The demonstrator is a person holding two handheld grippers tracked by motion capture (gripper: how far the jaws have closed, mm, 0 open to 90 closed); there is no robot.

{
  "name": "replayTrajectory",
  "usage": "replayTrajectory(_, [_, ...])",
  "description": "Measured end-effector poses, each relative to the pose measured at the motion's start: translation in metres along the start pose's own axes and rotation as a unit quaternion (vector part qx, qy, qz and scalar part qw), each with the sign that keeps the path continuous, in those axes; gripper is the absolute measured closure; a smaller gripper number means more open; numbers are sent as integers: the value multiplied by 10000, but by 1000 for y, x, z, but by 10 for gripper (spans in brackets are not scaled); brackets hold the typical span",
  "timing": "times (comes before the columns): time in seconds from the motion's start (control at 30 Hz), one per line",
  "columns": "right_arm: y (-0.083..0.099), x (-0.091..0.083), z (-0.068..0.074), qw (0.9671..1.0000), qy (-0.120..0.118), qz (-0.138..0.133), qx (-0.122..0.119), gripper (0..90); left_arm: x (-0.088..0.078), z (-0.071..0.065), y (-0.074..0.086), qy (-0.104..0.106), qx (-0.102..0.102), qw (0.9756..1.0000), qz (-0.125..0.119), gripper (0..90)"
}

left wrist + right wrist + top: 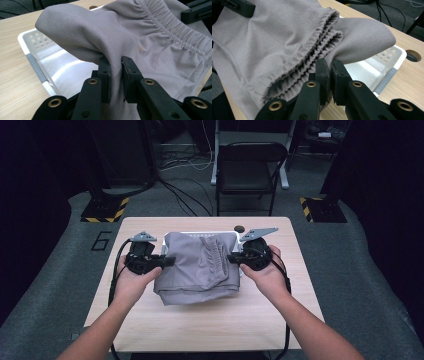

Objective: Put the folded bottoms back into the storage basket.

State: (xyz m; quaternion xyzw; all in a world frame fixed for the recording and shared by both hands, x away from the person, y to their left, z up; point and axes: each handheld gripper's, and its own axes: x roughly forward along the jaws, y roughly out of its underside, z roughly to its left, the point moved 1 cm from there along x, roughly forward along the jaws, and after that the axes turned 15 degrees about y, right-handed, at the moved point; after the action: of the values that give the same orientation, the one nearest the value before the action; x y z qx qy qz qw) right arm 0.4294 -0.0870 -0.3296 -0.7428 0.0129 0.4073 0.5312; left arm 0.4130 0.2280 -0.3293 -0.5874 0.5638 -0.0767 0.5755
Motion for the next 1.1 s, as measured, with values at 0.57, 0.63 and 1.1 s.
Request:
replayTrajectory(0.57, [-12, 23, -11, 9999, 150, 21, -33, 849, 9, 19, -10, -93, 11, 9999, 60, 790])
replayTrajectory(0.63, [-13, 24, -11, 9999, 140, 43, -35, 849, 9, 22, -10, -117, -12, 9999, 27, 790])
replayTrajectory(1.1, [-22, 34, -16, 9995, 315, 51, -20, 849, 20, 36, -20, -148, -6, 9999, 36, 790])
